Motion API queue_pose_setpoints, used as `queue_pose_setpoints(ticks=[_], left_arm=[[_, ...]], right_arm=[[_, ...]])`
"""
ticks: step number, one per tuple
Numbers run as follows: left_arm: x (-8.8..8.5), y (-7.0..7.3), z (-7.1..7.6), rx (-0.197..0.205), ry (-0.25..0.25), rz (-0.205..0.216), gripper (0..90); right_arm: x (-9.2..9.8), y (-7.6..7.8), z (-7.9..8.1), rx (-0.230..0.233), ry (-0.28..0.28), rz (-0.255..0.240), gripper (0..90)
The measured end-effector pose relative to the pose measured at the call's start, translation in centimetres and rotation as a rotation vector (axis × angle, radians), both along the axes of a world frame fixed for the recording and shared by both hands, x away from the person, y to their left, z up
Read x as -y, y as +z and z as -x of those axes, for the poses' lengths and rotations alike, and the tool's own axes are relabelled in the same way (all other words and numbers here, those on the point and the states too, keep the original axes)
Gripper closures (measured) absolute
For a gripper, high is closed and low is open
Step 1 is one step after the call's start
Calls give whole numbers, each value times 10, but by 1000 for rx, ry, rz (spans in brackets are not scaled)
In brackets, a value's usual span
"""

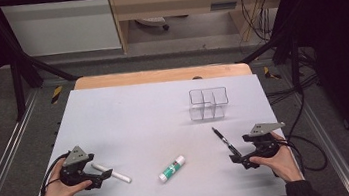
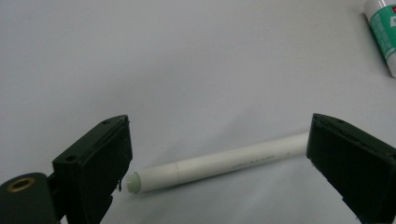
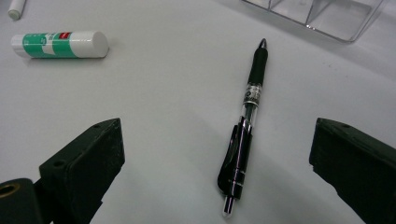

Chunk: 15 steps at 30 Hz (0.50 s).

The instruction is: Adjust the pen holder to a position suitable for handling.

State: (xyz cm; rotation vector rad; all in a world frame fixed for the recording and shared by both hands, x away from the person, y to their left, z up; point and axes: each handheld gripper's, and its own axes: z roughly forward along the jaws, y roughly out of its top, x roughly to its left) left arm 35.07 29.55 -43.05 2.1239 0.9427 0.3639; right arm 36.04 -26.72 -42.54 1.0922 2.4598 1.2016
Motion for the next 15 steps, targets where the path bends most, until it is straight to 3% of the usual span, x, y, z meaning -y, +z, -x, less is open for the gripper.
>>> queue_pose_setpoints(ticks=[13, 15], left_arm=[[-1, -4, 1, 1, 12, -1, 69], [-1, -4, 2, 1, 13, 1, 70]], right_arm=[[-8, 10, -2, 30, 43, 28, 25], [-11, 12, -4, 40, 28, 32, 31]])
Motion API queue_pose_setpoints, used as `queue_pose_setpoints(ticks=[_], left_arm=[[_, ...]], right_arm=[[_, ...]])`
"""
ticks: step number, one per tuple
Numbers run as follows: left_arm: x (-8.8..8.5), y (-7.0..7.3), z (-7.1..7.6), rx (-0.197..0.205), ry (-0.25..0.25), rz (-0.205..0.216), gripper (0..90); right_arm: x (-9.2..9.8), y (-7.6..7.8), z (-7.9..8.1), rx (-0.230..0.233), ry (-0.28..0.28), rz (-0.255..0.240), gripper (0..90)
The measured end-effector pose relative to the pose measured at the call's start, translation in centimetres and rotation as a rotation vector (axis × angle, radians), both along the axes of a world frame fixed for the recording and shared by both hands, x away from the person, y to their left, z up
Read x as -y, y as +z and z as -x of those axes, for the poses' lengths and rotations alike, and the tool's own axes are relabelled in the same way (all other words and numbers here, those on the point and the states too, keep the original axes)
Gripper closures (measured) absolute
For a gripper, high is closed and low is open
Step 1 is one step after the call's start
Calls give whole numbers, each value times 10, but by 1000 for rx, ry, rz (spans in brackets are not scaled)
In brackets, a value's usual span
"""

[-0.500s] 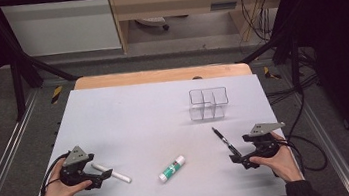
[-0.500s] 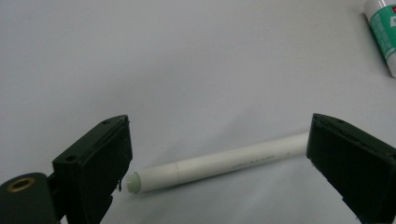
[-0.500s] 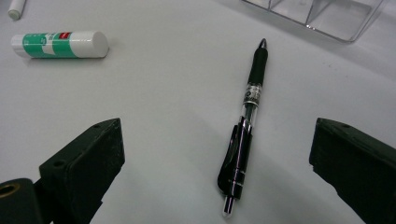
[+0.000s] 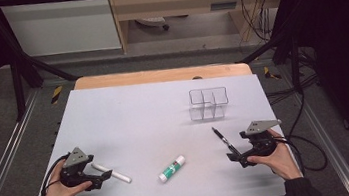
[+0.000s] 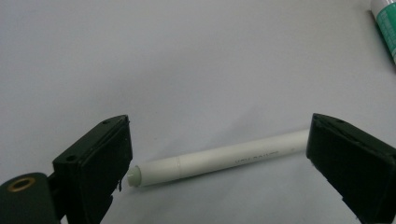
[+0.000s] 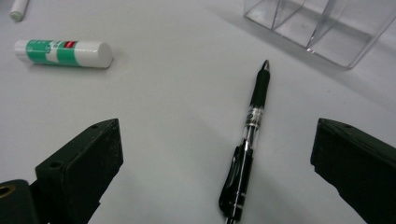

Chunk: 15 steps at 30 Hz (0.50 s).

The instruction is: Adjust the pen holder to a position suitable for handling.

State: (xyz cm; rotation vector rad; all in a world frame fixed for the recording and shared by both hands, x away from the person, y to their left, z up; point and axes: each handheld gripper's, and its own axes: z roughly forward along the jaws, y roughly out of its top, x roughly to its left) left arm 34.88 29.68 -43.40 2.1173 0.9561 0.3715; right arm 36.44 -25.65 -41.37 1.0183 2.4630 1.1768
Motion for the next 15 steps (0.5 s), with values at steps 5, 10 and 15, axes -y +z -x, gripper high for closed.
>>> queue_pose_setpoints(ticks=[5, 10, 15], left_arm=[[-1, -1, 0, 3, 4, 3, 70], [1, -1, 0, 2, 0, 4, 70], [1, -1, 1, 2, 0, 2, 69]], right_arm=[[-9, 6, -5, 32, -17, 20, 35], [-20, 13, -11, 54, 7, 57, 43], [-32, 21, -21, 68, 18, 89, 46]])
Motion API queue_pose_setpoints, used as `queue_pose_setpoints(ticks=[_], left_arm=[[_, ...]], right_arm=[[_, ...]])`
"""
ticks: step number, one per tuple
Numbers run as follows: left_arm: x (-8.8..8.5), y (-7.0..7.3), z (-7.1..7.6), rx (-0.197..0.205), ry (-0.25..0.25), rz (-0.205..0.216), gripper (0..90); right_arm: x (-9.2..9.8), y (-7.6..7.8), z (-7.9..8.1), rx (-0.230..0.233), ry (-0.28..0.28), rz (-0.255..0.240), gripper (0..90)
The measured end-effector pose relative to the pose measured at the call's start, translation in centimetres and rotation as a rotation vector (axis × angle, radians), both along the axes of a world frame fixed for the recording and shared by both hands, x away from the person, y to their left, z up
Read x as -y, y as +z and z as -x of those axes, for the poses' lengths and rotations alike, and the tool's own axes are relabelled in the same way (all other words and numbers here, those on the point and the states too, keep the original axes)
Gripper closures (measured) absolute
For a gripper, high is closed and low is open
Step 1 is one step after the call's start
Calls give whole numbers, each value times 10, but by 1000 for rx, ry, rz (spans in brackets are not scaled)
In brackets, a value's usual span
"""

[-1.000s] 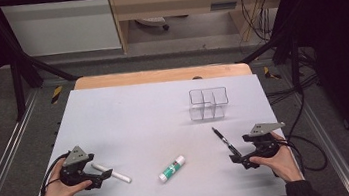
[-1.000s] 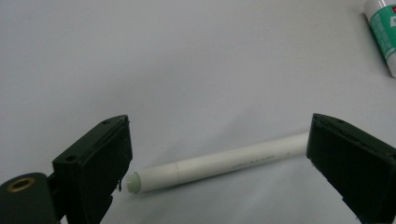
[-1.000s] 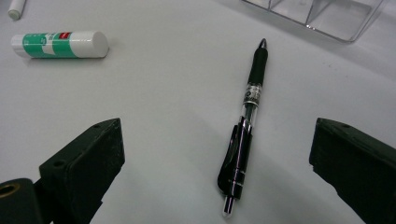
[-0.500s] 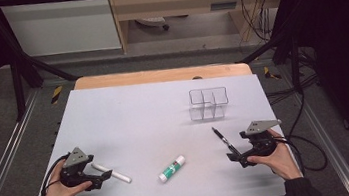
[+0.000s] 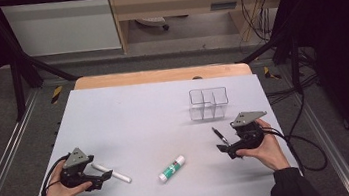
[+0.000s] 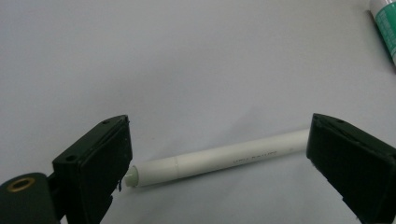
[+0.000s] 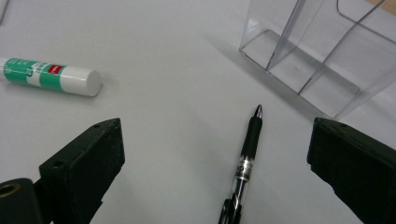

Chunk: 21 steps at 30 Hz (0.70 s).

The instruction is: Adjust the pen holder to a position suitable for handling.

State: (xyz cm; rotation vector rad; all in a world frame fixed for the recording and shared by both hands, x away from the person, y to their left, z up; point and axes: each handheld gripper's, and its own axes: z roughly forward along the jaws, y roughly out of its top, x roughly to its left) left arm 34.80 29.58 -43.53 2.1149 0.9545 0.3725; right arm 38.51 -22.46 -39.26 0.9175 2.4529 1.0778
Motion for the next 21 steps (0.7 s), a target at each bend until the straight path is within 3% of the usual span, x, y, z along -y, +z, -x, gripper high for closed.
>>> queue_pose_setpoints(ticks=[14, 21], left_arm=[[-1, -1, 0, -2, 7, 5, 69], [-1, -1, 0, 0, 6, 5, 69]], right_arm=[[-28, 22, -37, 61, 13, 68, 73], [-37, 27, -58, 102, 8, 99, 171]])
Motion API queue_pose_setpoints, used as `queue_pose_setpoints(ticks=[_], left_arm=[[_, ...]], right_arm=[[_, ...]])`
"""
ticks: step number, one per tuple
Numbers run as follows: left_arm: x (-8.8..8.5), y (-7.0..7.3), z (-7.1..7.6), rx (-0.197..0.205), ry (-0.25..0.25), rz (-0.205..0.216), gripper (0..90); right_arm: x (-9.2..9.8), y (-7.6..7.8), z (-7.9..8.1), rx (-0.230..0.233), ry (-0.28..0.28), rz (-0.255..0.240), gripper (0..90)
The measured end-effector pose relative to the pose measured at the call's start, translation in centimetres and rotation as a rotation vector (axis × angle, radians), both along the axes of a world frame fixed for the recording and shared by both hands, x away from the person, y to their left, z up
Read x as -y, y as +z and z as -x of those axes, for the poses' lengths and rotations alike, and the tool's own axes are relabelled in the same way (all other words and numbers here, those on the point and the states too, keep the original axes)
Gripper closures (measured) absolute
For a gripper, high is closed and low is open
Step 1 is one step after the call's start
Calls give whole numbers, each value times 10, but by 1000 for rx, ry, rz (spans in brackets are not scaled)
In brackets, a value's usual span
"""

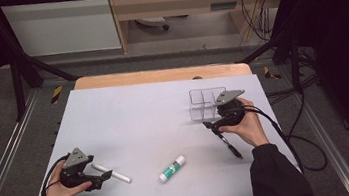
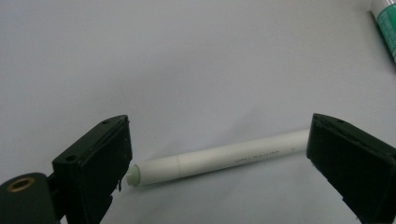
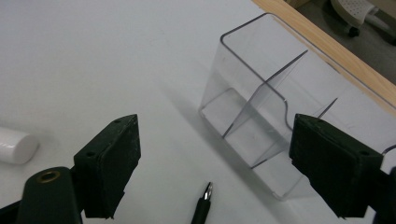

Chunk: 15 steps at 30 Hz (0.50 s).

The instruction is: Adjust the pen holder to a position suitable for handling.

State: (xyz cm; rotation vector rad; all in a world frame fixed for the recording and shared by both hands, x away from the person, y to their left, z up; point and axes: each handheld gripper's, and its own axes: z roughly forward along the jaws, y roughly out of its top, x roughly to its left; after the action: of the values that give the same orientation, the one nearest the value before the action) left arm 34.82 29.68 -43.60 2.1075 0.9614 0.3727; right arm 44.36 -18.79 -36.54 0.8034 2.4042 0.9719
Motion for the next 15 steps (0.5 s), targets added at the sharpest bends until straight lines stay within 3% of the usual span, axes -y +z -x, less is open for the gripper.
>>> queue_pose_setpoints(ticks=[8, 15], left_arm=[[0, -1, 0, -1, -1, -1, 69], [0, -1, 0, -2, -1, -1, 68]], right_arm=[[-4, -3, -22, 22, -21, 50, 261], [-7, -5, -37, 43, 18, 79, 370]])
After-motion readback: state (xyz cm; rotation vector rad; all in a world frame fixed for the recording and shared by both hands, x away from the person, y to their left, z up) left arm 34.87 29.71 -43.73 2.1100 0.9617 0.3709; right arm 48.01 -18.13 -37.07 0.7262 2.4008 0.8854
